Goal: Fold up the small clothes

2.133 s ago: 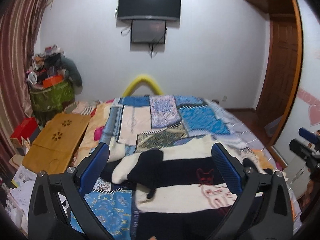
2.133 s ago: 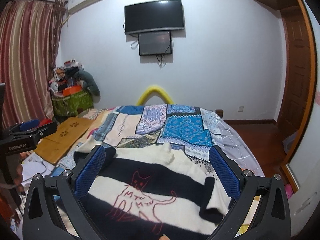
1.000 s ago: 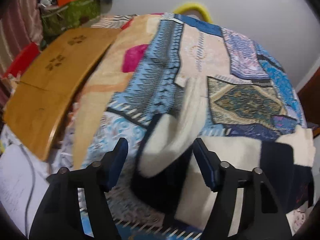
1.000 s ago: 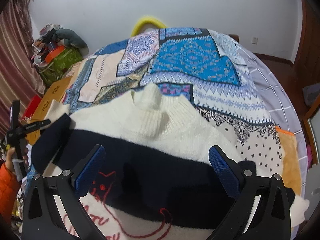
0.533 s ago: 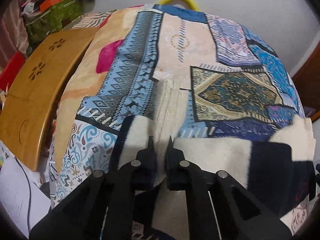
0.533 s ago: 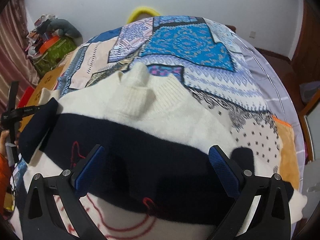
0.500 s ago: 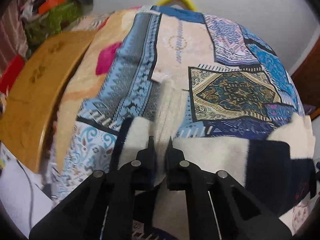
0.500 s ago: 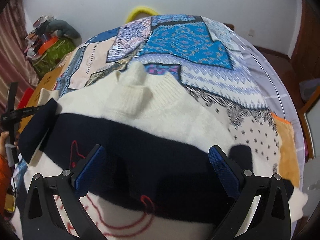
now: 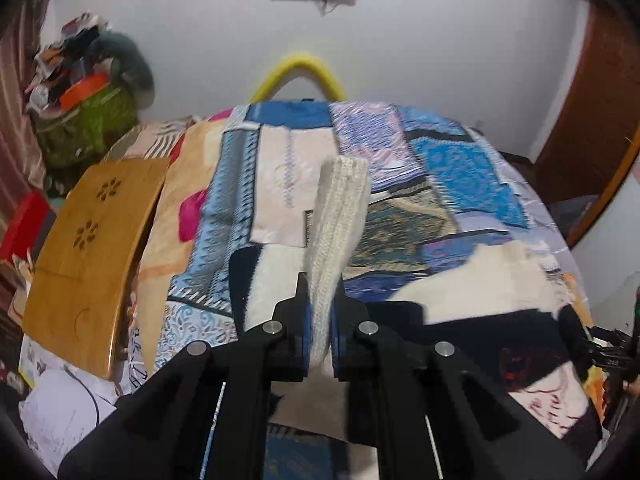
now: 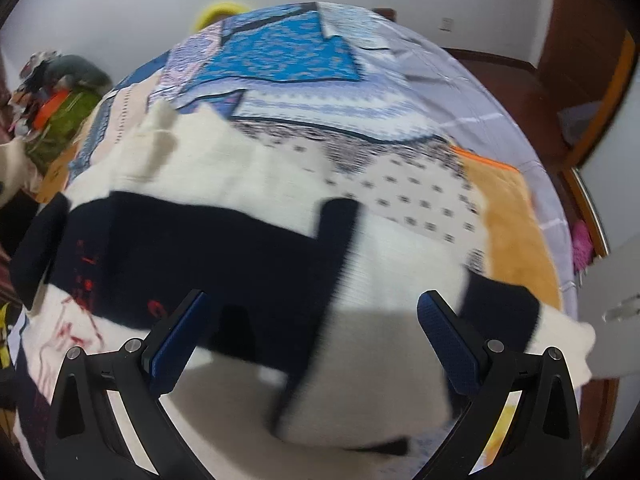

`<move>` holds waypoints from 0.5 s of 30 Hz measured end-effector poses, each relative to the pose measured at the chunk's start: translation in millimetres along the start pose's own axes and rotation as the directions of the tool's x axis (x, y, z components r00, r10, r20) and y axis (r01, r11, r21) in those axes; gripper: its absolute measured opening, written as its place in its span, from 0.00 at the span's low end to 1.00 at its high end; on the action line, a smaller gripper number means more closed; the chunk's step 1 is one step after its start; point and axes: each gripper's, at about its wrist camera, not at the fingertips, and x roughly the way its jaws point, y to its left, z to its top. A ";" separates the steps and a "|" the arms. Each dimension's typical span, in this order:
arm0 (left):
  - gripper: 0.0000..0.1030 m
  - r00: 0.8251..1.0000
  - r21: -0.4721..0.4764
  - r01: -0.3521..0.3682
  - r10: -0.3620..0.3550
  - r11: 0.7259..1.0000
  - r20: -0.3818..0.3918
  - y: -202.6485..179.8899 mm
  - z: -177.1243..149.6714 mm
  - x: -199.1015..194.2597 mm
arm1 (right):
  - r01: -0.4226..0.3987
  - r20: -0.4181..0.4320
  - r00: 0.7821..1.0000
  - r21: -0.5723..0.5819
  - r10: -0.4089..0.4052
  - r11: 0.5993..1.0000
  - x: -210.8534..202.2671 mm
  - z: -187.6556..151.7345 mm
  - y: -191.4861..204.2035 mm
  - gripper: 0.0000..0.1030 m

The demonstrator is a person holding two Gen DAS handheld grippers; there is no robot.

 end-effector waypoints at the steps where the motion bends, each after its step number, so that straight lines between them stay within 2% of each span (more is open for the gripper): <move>1: 0.07 1.000 0.006 0.008 -0.008 1.000 0.005 -5.3 -0.1 -3.5 | 0.010 0.002 1.000 0.007 -0.010 1.000 -1.7 -2.1 -6.1 1.00; 4: 0.07 0.999 0.026 0.036 -0.037 0.999 0.014 -23.9 0.0 -10.1 | 0.037 -0.016 0.999 0.033 -0.036 0.999 -0.3 -7.9 -27.1 1.00; 6: 0.07 0.999 0.040 0.046 -0.047 0.998 0.012 -34.5 -0.2 -10.6 | 0.023 -0.033 0.999 0.044 -0.022 0.999 2.0 -12.8 -33.8 0.97; 8: 0.07 0.998 0.054 0.056 -0.057 0.997 0.002 -44.9 -0.9 -8.0 | -0.010 -0.039 0.999 0.047 0.012 0.999 4.3 -16.1 -36.7 0.83; 10: 0.07 0.998 0.070 0.060 -0.060 0.996 -0.003 -54.6 -1.6 -5.8 | -0.064 -0.055 0.996 0.054 0.067 0.997 6.9 -18.8 -35.5 0.63; 11: 0.07 0.998 0.075 0.062 -0.062 0.995 -0.007 -58.7 -1.5 -5.0 | -0.074 -0.057 0.995 0.056 0.077 0.996 6.7 -19.3 -33.6 0.57; 13: 0.07 0.997 0.078 0.075 -0.074 0.994 -0.015 -67.0 -1.5 -3.9 | -0.091 -0.051 0.994 0.047 0.094 0.995 5.1 -19.8 -30.0 0.37; 14: 0.07 0.997 0.079 0.081 -0.080 0.994 -0.016 -70.4 -1.5 -4.1 | -0.091 -0.047 0.995 0.040 0.093 0.995 3.4 -19.2 -28.0 0.31; 15: 0.07 0.996 0.080 0.086 -0.085 0.993 -0.016 -74.3 -1.4 -4.4 | -0.093 -0.041 0.995 0.036 0.094 0.995 1.1 -18.3 -26.6 0.21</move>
